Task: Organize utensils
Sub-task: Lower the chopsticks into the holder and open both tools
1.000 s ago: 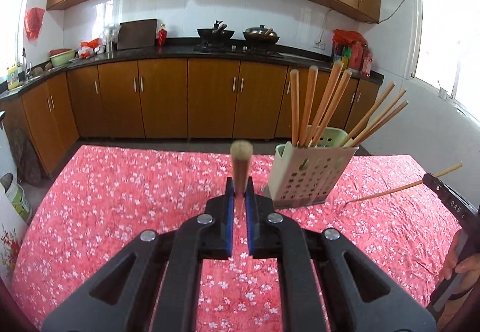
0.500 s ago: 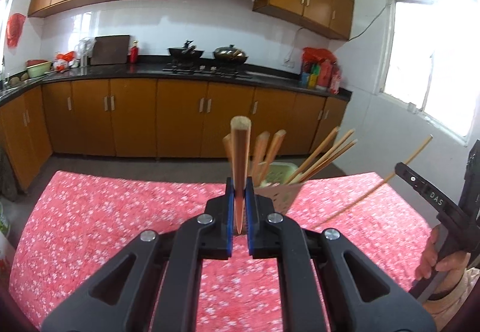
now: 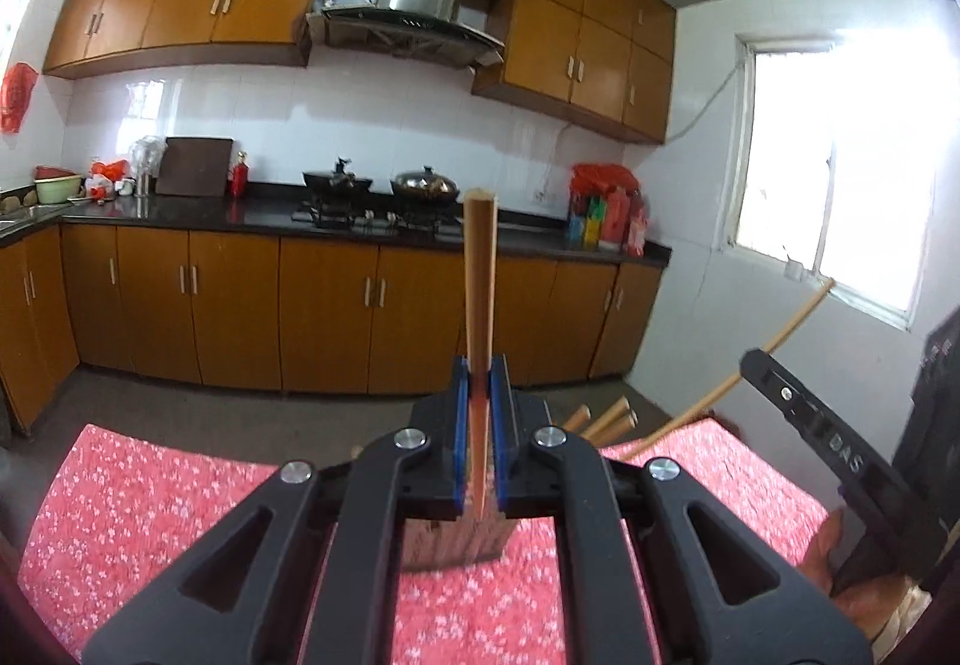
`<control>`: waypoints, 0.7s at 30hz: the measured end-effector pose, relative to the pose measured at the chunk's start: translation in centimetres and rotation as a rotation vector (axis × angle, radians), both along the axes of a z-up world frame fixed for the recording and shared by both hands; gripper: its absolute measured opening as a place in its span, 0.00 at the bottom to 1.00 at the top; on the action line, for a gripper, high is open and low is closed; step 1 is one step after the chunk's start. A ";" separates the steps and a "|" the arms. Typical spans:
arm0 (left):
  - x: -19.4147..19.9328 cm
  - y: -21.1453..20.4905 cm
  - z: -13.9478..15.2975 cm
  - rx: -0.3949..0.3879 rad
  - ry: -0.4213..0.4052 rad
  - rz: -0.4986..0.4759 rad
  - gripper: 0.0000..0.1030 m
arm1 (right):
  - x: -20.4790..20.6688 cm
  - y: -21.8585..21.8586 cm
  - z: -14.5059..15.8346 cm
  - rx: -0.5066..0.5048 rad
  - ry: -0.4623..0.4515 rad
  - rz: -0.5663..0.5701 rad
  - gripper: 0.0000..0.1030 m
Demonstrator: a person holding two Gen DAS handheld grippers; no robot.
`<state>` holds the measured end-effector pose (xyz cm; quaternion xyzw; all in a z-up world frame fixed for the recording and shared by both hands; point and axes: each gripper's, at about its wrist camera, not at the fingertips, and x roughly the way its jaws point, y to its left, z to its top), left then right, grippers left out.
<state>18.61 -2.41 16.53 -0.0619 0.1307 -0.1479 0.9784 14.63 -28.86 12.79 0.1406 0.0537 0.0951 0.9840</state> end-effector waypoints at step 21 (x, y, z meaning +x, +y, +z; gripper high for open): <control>5.0 -0.7 -2.3 0.021 -0.013 0.081 0.08 | 4.6 1.5 -2.1 -0.028 -0.032 -0.057 0.07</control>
